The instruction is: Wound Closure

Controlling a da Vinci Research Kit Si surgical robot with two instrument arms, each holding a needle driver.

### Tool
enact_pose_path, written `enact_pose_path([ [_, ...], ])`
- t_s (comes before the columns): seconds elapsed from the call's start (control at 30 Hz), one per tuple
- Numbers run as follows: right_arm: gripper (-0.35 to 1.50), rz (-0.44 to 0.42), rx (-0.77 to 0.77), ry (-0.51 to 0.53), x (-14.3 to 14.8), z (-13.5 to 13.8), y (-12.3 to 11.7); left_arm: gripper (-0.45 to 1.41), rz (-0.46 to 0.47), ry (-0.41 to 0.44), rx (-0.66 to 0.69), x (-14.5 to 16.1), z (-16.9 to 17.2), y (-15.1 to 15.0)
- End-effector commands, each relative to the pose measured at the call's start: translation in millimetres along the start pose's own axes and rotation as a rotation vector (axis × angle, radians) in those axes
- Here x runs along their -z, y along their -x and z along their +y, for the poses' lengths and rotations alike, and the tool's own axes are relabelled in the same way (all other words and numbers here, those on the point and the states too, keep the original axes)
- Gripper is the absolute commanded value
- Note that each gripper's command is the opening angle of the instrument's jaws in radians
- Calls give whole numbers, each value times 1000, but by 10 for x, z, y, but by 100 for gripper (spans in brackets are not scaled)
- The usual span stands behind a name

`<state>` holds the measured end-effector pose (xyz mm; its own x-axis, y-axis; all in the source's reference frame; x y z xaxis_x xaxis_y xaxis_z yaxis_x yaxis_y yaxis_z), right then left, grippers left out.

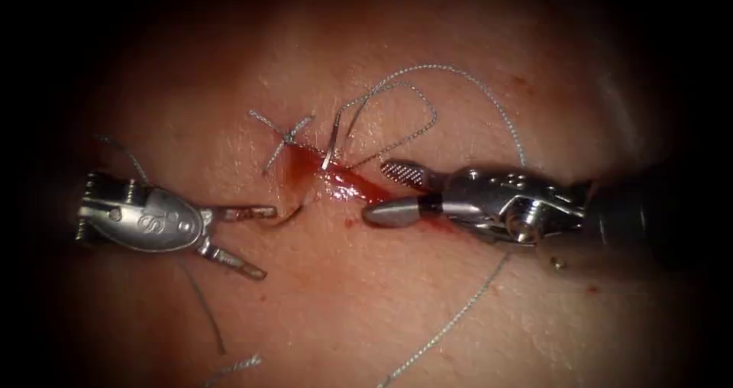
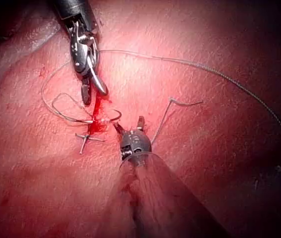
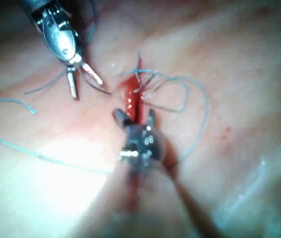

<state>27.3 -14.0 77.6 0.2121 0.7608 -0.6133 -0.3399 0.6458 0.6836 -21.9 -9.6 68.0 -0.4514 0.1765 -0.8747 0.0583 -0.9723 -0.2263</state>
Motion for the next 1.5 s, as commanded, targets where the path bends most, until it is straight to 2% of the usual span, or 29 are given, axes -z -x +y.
enact_pose_path([
  [0.03,130,-4,-2,-5,-5,-7,9,33,23,-1,-7,-8,2,2],
  [0.2,130,-4,6,-6,-3,-8,12,27,108,-23,-31,-12,-5,-7],
  [0.43,130,-4,8,-6,-4,-9,14,19,136,-47,-47,-15,-18,-15],
  [0.47,130,-4,9,-6,-5,-10,15,11,135,-51,-47,-18,-18,-16],
  [0.53,130,-4,9,-5,-5,-11,15,6,134,-52,-46,-20,-18,-16],
  [0.57,130,-4,9,-6,-5,-11,16,-4,132,-55,-46,-22,-18,-16],
  [0.63,130,-4,9,-6,-5,-12,16,-45,134,-53,-47,-24,-18,-17],
  [0.8,130,-4,10,-7,-5,-14,17,-45,138,-36,60,-18,-20,-19],
  [0.87,130,-4,10,-7,-5,-16,17,-45,162,22,174,-11,-21,-27],
  [0.93,130,-4,10,-8,-5,-16,17,-45,174,38,197,-8,-21,-31],
  [0.97,130,-5,10,-12,-5,-18,17,-45,190,92,260,-3,-20,-42],
  [1.03,130,-5,11,-12,-5,-19,18,-45,197,111,294,-1,-20,-47],
  [1.13,130,-7,12,-21,-5,-23,19,-45,215,209,421,5,-16,-68],
  [1.17,130,-7,12,-21,-5,-23,19,-45,215,209,421,5,-16,-68],
  [1.33,130,-22,13,-47,-4,-31,19,-45,209,446,636,13,-1,-92],
  [1.37,130,-22,13,-47,-4,-31,19,-45,209,446,636,13,-1,-92],
  [1.5,130,-24,12,-60,-3,-36,17,-45,189,576,702,18,15,-99],
])
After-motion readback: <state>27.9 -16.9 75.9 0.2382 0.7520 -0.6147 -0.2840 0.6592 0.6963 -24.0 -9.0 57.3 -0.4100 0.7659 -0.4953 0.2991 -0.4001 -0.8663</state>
